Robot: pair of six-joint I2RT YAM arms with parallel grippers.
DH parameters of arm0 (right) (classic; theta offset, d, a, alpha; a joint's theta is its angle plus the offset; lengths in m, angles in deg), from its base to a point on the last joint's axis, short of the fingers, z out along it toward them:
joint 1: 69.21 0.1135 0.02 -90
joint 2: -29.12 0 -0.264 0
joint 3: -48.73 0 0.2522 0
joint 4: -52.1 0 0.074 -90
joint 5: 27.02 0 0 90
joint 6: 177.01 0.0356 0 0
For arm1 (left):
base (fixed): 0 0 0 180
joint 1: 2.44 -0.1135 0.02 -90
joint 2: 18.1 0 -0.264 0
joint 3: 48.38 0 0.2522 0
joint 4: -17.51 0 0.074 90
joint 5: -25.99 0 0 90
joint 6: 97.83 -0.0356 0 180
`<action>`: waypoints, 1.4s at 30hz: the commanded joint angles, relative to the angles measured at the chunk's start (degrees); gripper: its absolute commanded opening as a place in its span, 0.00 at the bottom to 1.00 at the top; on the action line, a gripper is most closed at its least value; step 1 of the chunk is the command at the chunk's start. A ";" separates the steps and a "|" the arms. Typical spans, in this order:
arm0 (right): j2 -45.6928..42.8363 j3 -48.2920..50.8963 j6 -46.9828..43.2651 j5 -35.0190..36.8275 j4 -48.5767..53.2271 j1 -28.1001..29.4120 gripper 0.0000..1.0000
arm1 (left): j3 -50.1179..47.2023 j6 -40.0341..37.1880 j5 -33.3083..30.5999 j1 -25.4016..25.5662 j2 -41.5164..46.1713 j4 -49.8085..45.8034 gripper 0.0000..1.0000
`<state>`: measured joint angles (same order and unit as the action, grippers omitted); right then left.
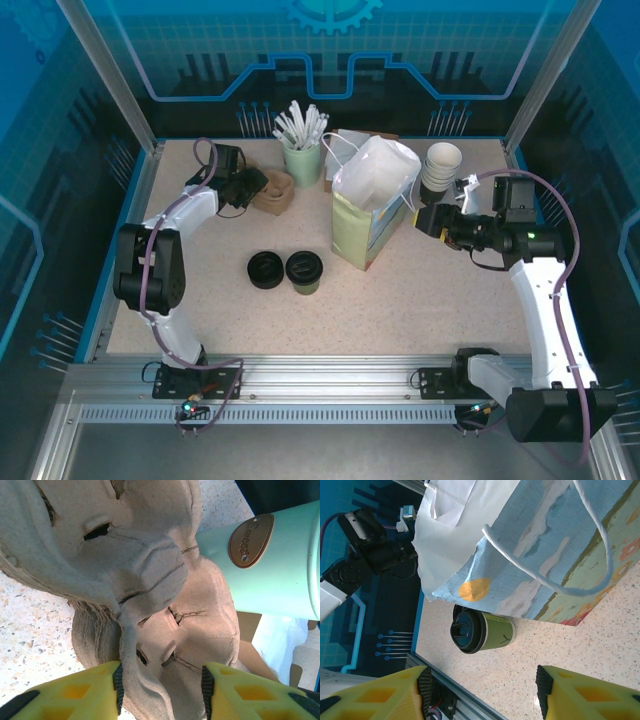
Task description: Pack the takeout coffee
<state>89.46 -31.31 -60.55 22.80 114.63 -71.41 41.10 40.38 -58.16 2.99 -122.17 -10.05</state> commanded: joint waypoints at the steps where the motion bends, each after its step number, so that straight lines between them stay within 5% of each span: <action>1: -0.83 0.89 -1.07 -1.89 -0.39 -1.21 0.60 | 1.71 1.18 0.31 0.37 -0.37 0.17 0.43; 12: -1.14 1.07 -1.09 -2.44 -0.25 -1.76 0.60 | -0.57 2.51 -0.74 0.37 1.38 2.33 0.19; 27: -1.88 0.21 -0.82 -2.64 0.27 -1.93 0.60 | -1.65 1.82 -3.66 0.17 8.62 2.62 0.10; 36: -3.24 -2.52 -0.54 -3.58 -0.08 -2.02 0.60 | -1.63 -2.74 -7.81 0.10 19.84 -2.95 0.04; 42: -4.45 -5.66 -0.39 -5.84 -1.70 -2.01 0.60 | 0.52 -7.93 -5.03 0.11 28.30 -7.81 0.00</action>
<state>86.26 -34.26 -60.75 20.09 114.22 -72.44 40.14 37.01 -64.22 3.08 -97.34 -13.92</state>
